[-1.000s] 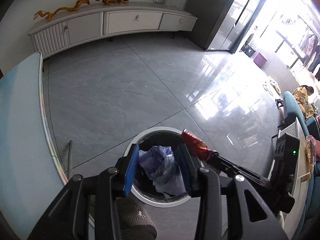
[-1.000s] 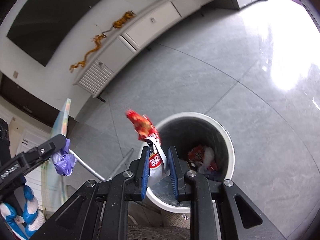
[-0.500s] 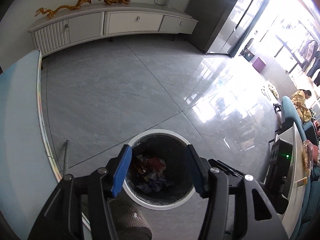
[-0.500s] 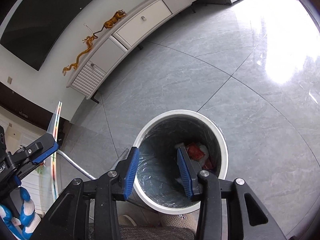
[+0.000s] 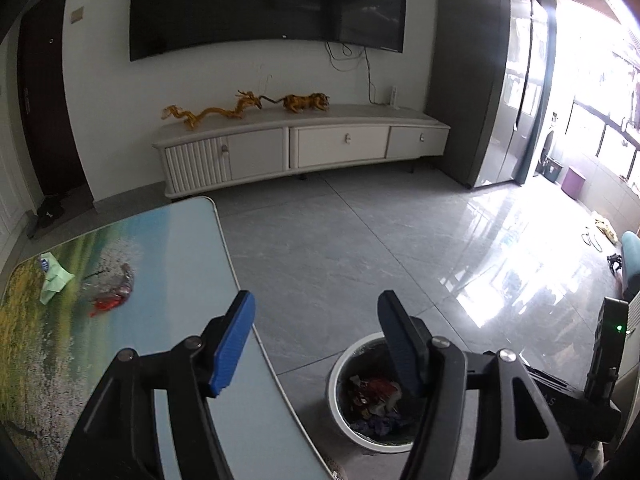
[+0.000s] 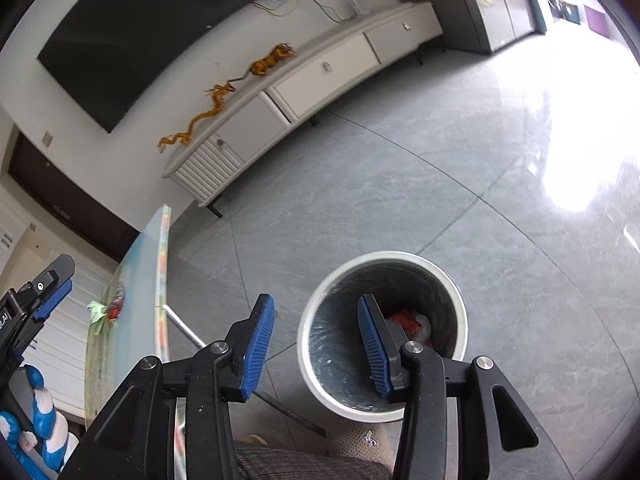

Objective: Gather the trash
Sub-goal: 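Move both open tools back over the last trash on the table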

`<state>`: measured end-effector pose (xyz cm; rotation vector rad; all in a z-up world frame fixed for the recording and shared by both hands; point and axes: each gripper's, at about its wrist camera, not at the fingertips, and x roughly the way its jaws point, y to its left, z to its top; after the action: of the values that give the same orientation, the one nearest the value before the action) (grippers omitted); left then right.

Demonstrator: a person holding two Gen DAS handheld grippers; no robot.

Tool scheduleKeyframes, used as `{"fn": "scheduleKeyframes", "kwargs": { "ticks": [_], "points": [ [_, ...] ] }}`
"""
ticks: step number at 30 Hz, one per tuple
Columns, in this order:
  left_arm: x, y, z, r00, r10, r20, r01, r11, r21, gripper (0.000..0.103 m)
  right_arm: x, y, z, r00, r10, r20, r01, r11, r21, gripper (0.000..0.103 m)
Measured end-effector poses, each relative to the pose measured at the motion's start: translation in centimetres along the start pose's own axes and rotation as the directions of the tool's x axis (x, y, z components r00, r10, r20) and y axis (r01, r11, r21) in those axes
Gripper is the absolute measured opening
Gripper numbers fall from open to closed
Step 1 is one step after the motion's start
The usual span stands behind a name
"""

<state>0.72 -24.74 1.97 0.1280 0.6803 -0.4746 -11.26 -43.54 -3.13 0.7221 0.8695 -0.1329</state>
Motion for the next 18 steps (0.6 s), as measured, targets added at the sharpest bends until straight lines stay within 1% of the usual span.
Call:
{"fn": "scheduleKeyframes", "kwargs": {
  "ticks": [2, 9, 12, 18],
  "points": [
    [-1.4, 0.7, 0.1, 0.999, 0.018, 0.031, -0.017, 1.000, -0.006, 0.062, -0.6, 1.1, -0.1, 1.000, 0.008, 0.009, -0.008, 1.000, -0.021, 0.043],
    [-5.1, 3.6, 0.3, 0.995, 0.050, 0.086, -0.047, 0.998, -0.040, 0.062, -2.5, 5.5, -0.1, 0.998, 0.054, 0.033, -0.051, 0.993, -0.105, 0.044],
    [-6.6, 5.5, 0.4, 0.992, 0.076, 0.102, -0.072, 0.996, -0.048, 0.062, -3.1, 7.3, -0.1, 0.996, 0.076, 0.038, -0.070, 0.988, -0.139, 0.044],
    [-9.8, 9.5, 0.4, 0.984, 0.119, 0.129, -0.111, 0.992, -0.067, 0.062, -4.5, 11.9, -0.5, 0.990, 0.129, 0.049, -0.115, 0.969, -0.219, 0.044]
  ]
}}
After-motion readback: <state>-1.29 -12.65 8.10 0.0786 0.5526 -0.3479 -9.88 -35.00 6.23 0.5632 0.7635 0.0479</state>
